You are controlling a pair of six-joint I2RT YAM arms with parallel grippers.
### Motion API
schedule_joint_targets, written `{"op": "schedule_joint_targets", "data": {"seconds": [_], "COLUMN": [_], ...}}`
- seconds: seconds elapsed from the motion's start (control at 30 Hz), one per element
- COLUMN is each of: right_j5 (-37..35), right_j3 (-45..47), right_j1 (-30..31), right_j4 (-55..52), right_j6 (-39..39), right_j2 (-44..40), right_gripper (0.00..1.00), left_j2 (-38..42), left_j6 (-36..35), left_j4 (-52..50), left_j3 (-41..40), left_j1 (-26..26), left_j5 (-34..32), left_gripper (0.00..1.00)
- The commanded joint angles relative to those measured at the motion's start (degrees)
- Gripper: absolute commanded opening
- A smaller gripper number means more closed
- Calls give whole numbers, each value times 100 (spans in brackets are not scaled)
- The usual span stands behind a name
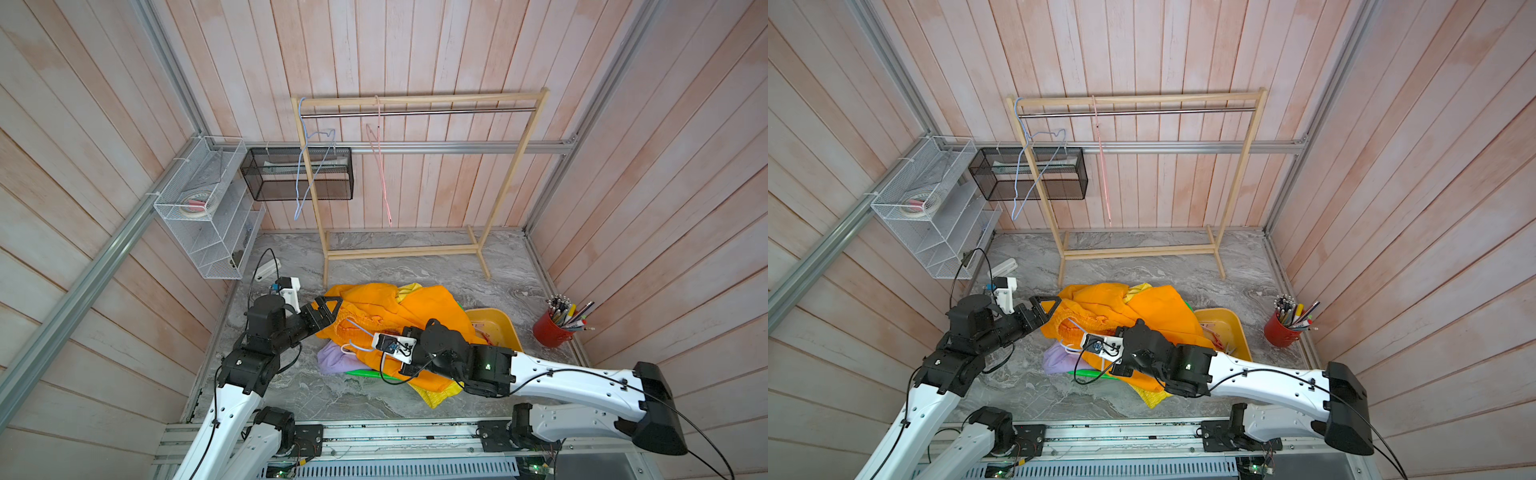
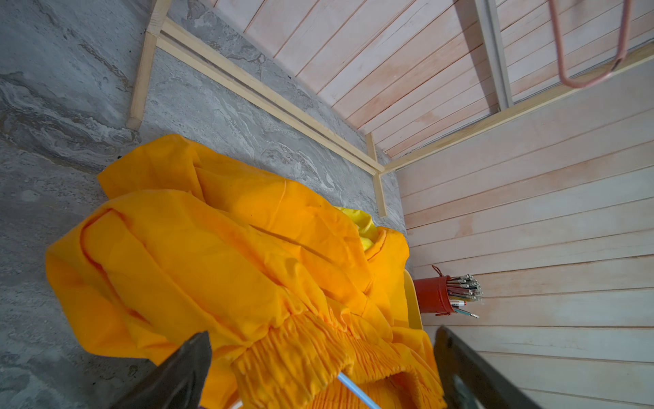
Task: Remove the clothespins securing shorts to the hanger
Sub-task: Pick up the hanger from the basket, then remove the shorts from the hanger.
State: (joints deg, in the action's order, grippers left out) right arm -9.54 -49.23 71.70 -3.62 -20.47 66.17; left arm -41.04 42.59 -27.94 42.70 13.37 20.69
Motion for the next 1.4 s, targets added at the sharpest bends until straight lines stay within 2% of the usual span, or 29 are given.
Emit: {"op": "schedule_joint_targets", "data": {"seconds": [0.0, 0.33, 0.5, 0.6, 0.9, 0.97, 1.0, 1.03, 1.07, 1.1, 1.13, 1.23, 1.33, 1.37], "right_j5": [502, 1433, 1600, 1745, 1677, 1648, 1638, 1622, 1639, 1635, 1626, 1593, 1642, 1693], "right_j3": [112, 384, 423, 497, 793, 877, 908, 939, 958, 958, 959, 958, 1013, 1046], "right_j1": [-242, -1219, -1317, -1322, -1323, -1328, -1325, -1323, -1324, -1326, -1326, -1334, -1341, -1340], "right_j4": [330, 724, 786, 870, 775, 763, 780, 792, 788, 792, 775, 720, 746, 765], "right_j6": [279, 1055, 1162, 1190, 1238, 1238, 1238, 1243, 1241, 1238, 1237, 1212, 1205, 1224], "right_j2": [-366, -1163, -1279, -1374, -1847, -1969, -2007, -2043, -2068, -2082, -2082, -2113, -2190, -2223], "right_gripper": [3, 2, 2, 2, 1, 2, 2, 2, 2, 2, 2, 2, 2, 2], "left_j2": [39, -5, -341, -682, -1118, -1125, -1142, -1177, -1198, -1205, -1197, -1225, -1304, -1330], "left_j6": [-172, -31, -84, -97, -336, -433, -446, -453, -437, -425, -418, -418, -468, -492], "left_j4": [-62, 131, -52, -230, -719, -729, -717, -681, -639, -589, -524, -465, -525, -541], "left_j3": [225, 332, 478, 618, 1095, 1140, 1160, 1185, 1189, 1181, 1158, 1157, 1258, 1315], "left_j1": [130, 1275, 1792, 2140, 2210, 2184, 2179, 2177, 2179, 2179, 2179, 2179, 2160, 2137], "left_j5": [-30, -809, -1618, -2378, -3754, -3796, -3763, -3716, -3691, -3649, -3621, -3563, -3668, -3745], "left_gripper": [100, 100, 100, 100, 98, 90, 80, 66, 46, 33, 28, 26, 13, 11]}}
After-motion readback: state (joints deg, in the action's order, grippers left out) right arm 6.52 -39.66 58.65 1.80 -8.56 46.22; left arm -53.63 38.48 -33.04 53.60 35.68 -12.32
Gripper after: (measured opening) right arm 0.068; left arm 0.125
